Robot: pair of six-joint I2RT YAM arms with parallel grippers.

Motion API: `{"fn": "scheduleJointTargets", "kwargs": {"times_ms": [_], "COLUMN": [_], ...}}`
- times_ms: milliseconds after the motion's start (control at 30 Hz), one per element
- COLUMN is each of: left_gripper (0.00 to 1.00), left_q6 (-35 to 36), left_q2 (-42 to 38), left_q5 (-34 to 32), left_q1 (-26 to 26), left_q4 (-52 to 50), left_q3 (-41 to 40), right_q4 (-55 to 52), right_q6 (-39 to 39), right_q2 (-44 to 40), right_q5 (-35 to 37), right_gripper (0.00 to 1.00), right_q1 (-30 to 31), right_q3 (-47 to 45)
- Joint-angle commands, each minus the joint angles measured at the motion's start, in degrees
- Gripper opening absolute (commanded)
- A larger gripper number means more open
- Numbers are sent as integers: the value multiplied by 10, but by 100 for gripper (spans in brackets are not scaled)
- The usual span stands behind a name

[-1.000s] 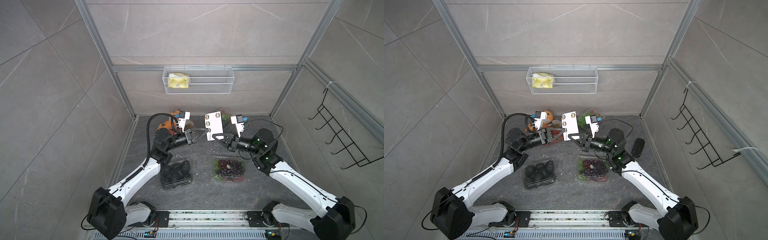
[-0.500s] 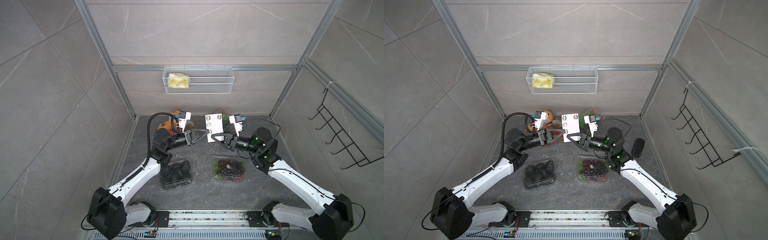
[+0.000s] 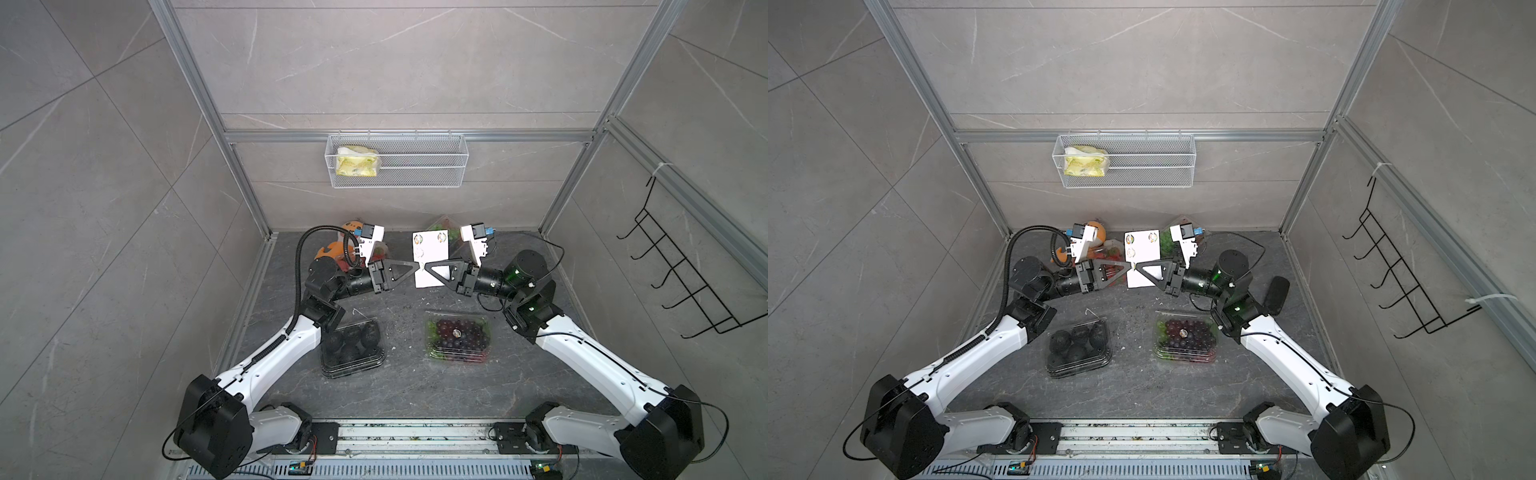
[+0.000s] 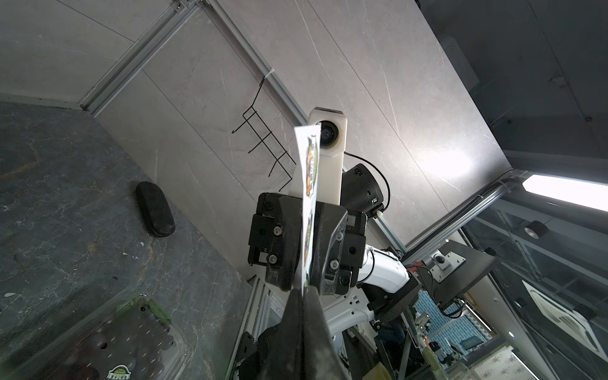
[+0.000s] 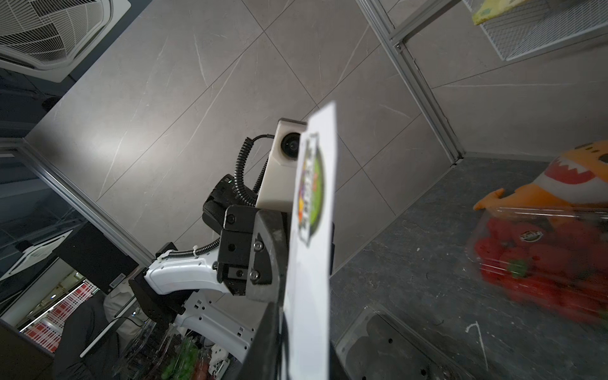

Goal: Label fruit boxes
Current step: Adjust the label sticker.

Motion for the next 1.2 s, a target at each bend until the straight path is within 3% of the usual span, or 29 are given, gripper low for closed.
{"fn": "scheduleJointTargets", "kwargs": {"times_ms": [0, 300, 1167], "left_gripper": [0, 0, 0], "left_q6": [6, 19, 13], "left_q2": [-12, -16, -14], "left_q5": [17, 19, 17], "left_q1": [-1, -1, 0], "left_q4": [21, 4, 12], "left_q3": [19, 18, 25], "right_q4": [25, 27, 81], "right_q6": [11, 15, 57], "right_q2": [4, -7, 17], "right_q5": [-14, -16, -59], "right_gripper": [17, 19, 9], "right_q1": [-1, -9, -12], "right_q3": [16, 7, -2]}}
